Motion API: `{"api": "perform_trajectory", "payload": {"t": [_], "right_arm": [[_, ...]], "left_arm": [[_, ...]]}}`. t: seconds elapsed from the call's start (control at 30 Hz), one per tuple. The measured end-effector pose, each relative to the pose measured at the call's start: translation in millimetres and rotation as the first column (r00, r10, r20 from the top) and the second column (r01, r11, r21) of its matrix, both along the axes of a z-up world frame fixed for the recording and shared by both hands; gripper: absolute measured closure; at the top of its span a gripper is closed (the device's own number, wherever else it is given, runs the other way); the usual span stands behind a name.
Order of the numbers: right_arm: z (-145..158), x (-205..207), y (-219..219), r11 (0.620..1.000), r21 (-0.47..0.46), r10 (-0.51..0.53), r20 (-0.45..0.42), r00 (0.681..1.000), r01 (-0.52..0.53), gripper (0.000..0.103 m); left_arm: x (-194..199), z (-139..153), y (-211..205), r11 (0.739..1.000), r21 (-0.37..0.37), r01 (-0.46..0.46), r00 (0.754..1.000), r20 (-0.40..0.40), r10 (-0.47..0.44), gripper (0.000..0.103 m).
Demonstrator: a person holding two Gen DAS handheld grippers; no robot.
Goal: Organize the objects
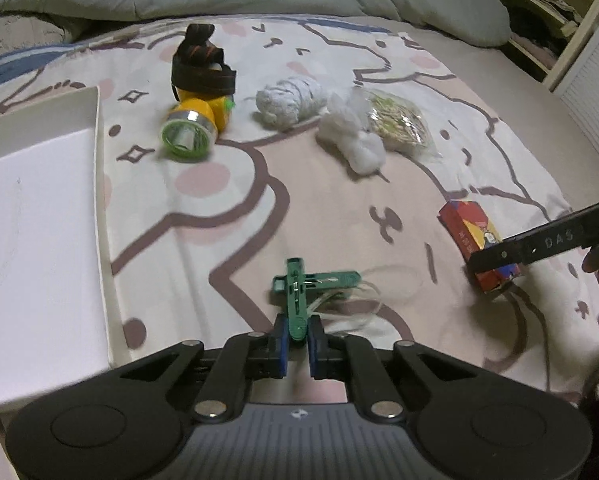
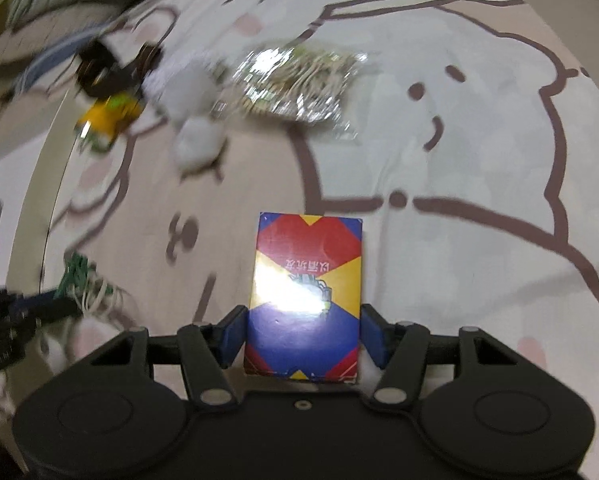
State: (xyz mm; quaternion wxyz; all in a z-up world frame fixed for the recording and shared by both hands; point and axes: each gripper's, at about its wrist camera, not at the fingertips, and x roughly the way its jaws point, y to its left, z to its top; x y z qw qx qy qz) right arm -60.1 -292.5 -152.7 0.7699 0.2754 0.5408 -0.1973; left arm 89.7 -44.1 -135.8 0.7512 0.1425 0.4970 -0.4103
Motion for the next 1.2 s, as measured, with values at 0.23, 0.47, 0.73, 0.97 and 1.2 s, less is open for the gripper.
{"api": "perform_trajectory", "payload": {"t": [0.23, 0.47, 0.73, 0.97, 1.2], "right_arm": [[1, -2, 9, 0.999, 0.016, 0.035, -0.019, 0.999, -0.034, 0.039], [0, 2, -1, 0.998, 0.052, -0.024, -0.004, 1.0, 0.024, 0.032], [-9, 11, 8, 0.999, 0.008, 0.042, -0.066, 0.997, -0.041, 0.033], [-9, 18, 18, 0.992, -0.062, 0.101, -0.089, 0.991, -0.107, 0.04], [3, 12, 14, 0.995, -0.074, 0.06, -0.041, 0.997, -0.063, 0.041]], "left_arm": [[3, 10, 1, 0.999, -0.013, -0.039, 0.998, -0.043, 0.038, 0.062], [20, -6, -5, 0.989, 0.004, -0.148, 0.982, -0.122, 0.147, 0.066], [23, -16, -16, 0.984, 0.044, -0.172, 0.976, -0.131, 0.176, 0.073], [14, -18, -21, 0.989, 0.064, -0.136, 0.983, -0.115, 0.142, 0.084], [22, 2, -11, 0.984, 0.004, -0.18, 0.981, -0.072, 0.179, 0.087]]}}
